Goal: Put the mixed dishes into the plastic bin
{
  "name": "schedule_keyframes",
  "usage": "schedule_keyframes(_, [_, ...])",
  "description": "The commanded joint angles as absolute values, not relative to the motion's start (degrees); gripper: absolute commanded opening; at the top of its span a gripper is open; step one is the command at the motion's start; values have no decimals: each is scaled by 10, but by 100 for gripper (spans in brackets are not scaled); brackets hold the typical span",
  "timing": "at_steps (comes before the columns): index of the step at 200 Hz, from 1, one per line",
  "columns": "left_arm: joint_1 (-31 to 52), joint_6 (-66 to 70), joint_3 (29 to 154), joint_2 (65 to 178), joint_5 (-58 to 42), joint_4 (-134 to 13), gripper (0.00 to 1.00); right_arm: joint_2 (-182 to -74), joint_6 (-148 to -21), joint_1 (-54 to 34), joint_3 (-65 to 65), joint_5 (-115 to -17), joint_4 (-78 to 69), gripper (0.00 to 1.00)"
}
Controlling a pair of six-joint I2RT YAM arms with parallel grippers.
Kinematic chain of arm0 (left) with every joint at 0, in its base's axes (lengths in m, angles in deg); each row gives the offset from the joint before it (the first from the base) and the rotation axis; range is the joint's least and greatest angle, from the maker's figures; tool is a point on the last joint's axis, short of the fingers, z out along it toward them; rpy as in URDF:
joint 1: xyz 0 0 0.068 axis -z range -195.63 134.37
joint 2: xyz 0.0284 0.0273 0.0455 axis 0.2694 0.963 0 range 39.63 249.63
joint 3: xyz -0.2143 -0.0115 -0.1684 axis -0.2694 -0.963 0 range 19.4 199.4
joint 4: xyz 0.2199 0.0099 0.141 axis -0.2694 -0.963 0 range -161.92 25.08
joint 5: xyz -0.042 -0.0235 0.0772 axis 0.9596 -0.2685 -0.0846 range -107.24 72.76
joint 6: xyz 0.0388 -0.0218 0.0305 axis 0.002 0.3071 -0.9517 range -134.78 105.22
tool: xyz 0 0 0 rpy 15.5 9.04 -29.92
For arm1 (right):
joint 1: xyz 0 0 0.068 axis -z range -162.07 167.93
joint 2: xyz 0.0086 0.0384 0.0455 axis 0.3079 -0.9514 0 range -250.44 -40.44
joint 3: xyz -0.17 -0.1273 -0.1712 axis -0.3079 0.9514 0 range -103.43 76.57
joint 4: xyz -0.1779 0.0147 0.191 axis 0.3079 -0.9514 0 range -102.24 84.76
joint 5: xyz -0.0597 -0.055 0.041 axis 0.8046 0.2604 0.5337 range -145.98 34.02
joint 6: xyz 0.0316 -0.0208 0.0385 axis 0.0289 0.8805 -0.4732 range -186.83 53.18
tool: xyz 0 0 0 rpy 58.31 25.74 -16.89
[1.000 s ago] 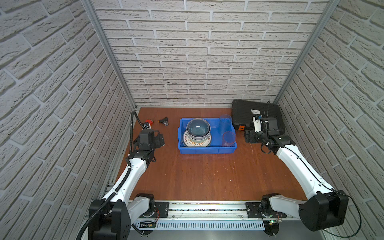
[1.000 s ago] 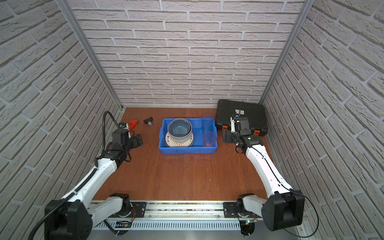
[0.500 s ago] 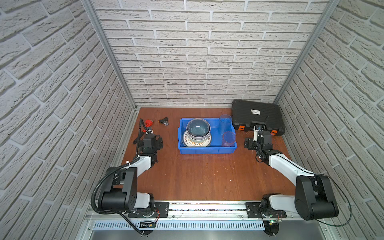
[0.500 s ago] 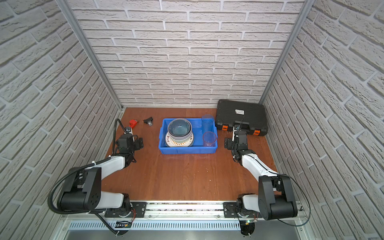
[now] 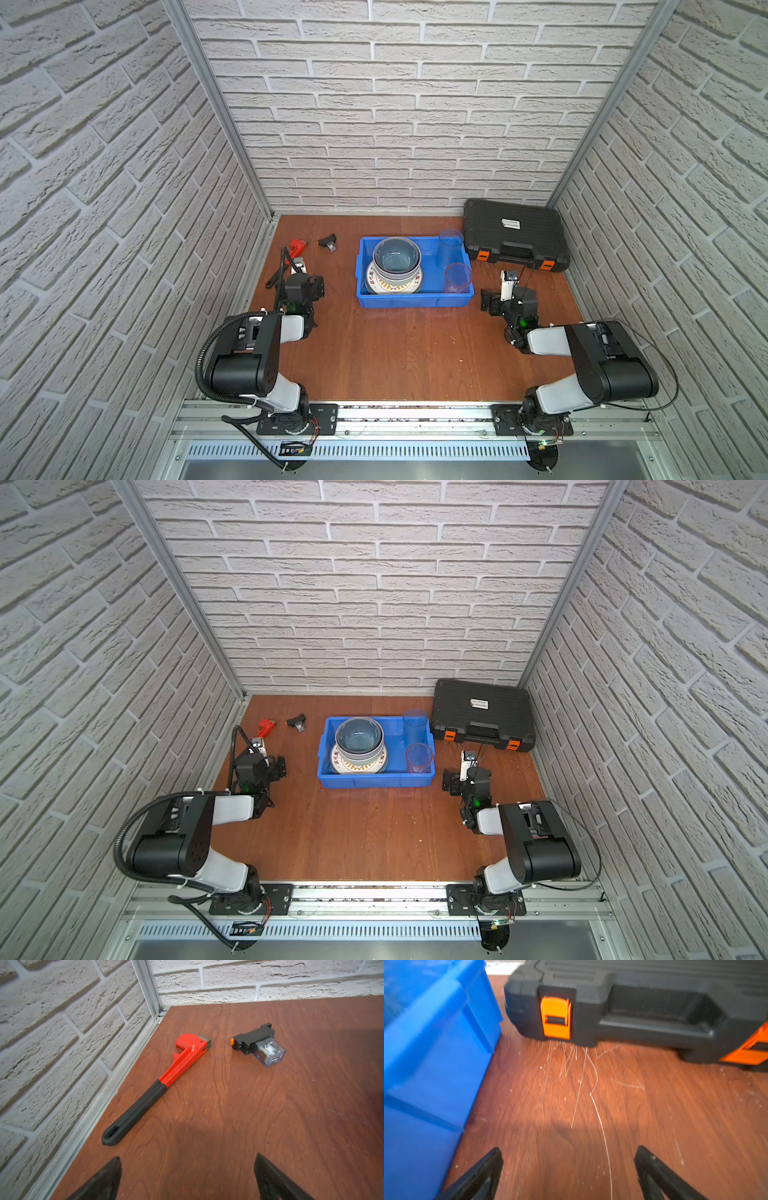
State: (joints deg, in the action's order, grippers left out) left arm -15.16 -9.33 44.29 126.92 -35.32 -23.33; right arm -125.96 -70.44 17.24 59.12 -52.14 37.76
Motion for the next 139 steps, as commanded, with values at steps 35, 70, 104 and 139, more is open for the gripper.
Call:
schedule_keyframes(35, [-182, -77, 422, 1282, -283, -147, 98, -1248, -695, 171, 583, -521, 469, 100])
schedule_keyframes(70, [-186, -82, 410, 1299, -261, -109, 98, -1246, -696, 171, 582, -521, 466, 100])
schedule_keyframes(104, [-186, -80, 411, 1297, -262, -113, 98, -1246, -696, 171, 582, -521, 466, 100])
schedule_keyframes(139, [-187, -81, 410, 1297, -261, -113, 98, -1247, -696, 170, 581, -521, 465, 100])
